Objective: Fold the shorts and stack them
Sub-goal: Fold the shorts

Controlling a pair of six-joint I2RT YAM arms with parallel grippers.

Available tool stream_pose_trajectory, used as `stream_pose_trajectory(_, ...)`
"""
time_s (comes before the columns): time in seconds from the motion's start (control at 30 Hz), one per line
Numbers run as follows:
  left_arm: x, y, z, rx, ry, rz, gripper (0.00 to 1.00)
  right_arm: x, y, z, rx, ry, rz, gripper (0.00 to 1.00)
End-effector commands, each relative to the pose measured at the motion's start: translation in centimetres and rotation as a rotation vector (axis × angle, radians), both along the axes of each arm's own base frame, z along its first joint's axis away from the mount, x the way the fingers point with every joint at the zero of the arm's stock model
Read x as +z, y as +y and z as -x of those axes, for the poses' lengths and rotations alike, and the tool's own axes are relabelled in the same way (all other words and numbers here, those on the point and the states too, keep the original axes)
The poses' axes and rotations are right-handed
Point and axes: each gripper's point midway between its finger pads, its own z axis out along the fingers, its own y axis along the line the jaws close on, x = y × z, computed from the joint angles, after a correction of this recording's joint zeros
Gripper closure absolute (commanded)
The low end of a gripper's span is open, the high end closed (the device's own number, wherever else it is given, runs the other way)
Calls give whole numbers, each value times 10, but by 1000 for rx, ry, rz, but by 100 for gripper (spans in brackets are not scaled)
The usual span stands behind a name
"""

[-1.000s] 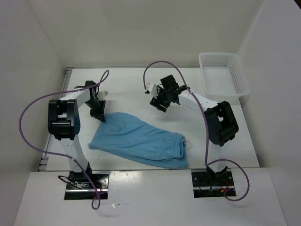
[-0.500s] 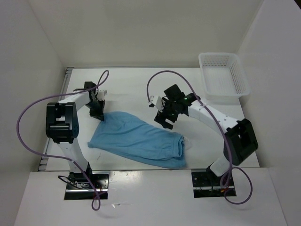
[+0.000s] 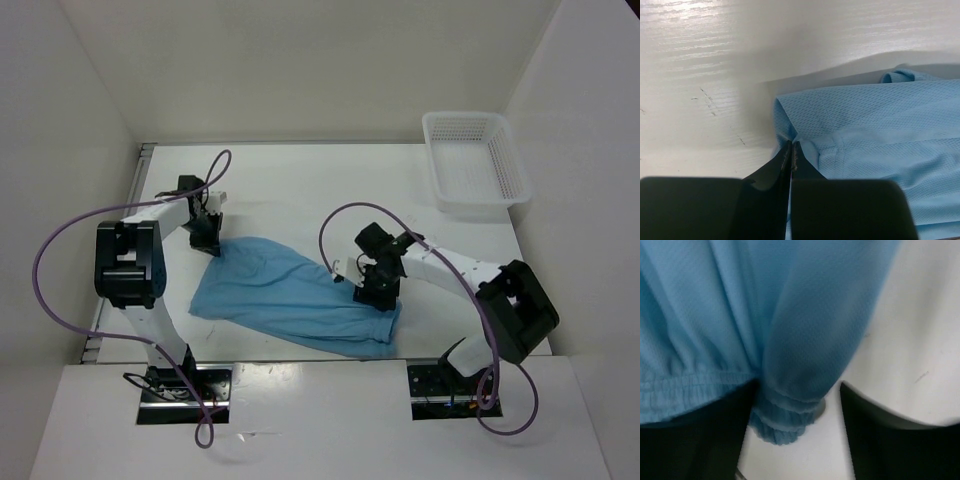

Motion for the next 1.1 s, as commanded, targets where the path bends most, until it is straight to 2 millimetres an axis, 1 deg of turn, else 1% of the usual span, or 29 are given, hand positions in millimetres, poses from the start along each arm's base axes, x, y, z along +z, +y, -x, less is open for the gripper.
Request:
stream_pose_trajectory(0.0, 8, 4, 0, 2, -40, -18, 100, -13, -6, 5, 62, 0, 40, 44)
stream_pose_trajectory(0.03, 8, 6, 0, 5, -39, -27, 100, -15, -2, -4, 60, -31, 31, 54)
stream_pose_trajectory(0.07, 8, 6, 0, 5, -39, -27, 100, -17, -4, -12, 44, -62, 52, 61)
stream_pose_trajectory(0.1, 8, 6, 0, 5, -39, -27, 100, -17, 1, -25, 23, -114, 41, 73)
stream_pose_trajectory(0.17, 8, 8, -2, 8, -48, -38, 100, -16, 2, -50, 1, -203, 76, 81)
stream_pose_trajectory(0.2, 13, 10, -9, 12, -67, -49, 100, -11, 11, -71, -14, -282, 51, 87)
stream_pose_trajectory(0.23, 12, 12, -13, 15, -74, -59, 100, -13, 13, -82, -6, -313, 66, 89)
stream_pose_trajectory(0.3, 13, 15, -19, 20, -80, -74, 100, -9, 15, -107, -17, -388, 79, 91)
stream_pose_trajectory(0.33, 16, 16, -25, 21, -101, -75, 100, 3, 23, -131, -39, -455, 51, 91)
stream_pose_trajectory(0.37, 16, 21, -32, 31, -118, -105, 100, -1, 26, -139, -43, -463, 58, 91)
stream_pose_trajectory(0.4, 16, 24, -32, 35, -117, -117, 100, 2, 24, -151, -56, -491, 72, 91)
stream_pose_trajectory(0.43, 15, 25, -37, 38, -124, -126, 100, 13, 29, -170, -72, -543, 55, 86)
stream_pose_trajectory(0.47, 15, 28, -37, 43, -124, -140, 100, 15, 33, -176, -75, -556, 46, 80)
stream_pose_trajectory(0.5, 15, 30, -43, 47, -135, -149, 97, 18, 32, -187, -77, -576, 57, 77)
stream_pose_trajectory(0.53, 17, 30, -46, 48, -145, -150, 94, 22, 34, -190, -69, -588, 53, 63)
stream_pose_trajectory(0.57, 18, 36, -48, 59, -152, -179, 90, 18, 34, -190, -68, -581, 59, 52)
stream_pose_trajectory(0.6, 21, 38, -51, 64, -160, -190, 78, 22, 35, -192, -69, -588, 53, 44)
stream_pose_trajectory(0.63, 24, 40, -53, 69, -169, -202, 74, 25, 36, -193, -71, -595, 48, 37)
stream_pose_trajectory(0.7, 35, 51, -55, 95, -194, -241, 69, 21, 31, -186, -68, -583, 57, 35)
stream_pose_trajectory(0.77, 41, 63, -54, 123, -204, -282, 67, 23, 25, -180, -73, -590, 66, 34)
stream_pose_trajectory(0.8, 43, 77, -50, 155, -198, -335, 65, 18, 18, -174, -74, -579, 86, 34)
stream_pose_trajectory(0.83, 48, 87, -48, 180, -209, -363, 65, 20, 17, -171, -75, -584, 83, 33)
stream_pose_trajectory(0.87, 54, 90, -48, 189, -221, -379, 65, 20, 15, -168, -75, -582, 83, 31)
stream_pose_trajectory(0.9, 55, 89, -46, 188, -219, -353, 65, 14, 12, -163, -79, -566, 91, 28)
stream_pose_trajectory(0.93, 60, 80, -41, 167, -199, -308, 65, 19, 12, -164, -82, -577, 83, 28)
stream_pose_trajectory(0.97, 67, 69, -40, 144, -201, -251, 65, 17, 10, -160, -90, -571, 83, 27)
stream_pose_trajectory(1.0, 72, 46, -42, 94, -205, -124, 65, 12, 9, -156, -84, -556, 83, 27)
stream_pose_trajectory(1.03, 70, 34, -32, 72, -167, -66, 65, 13, 10, -157, -86, -564, 77, 27)
stream_pose_trajectory(1.07, 71, 26, -32, 56, -170, -21, 65, 10, 8, -155, -74, -558, 86, 27)
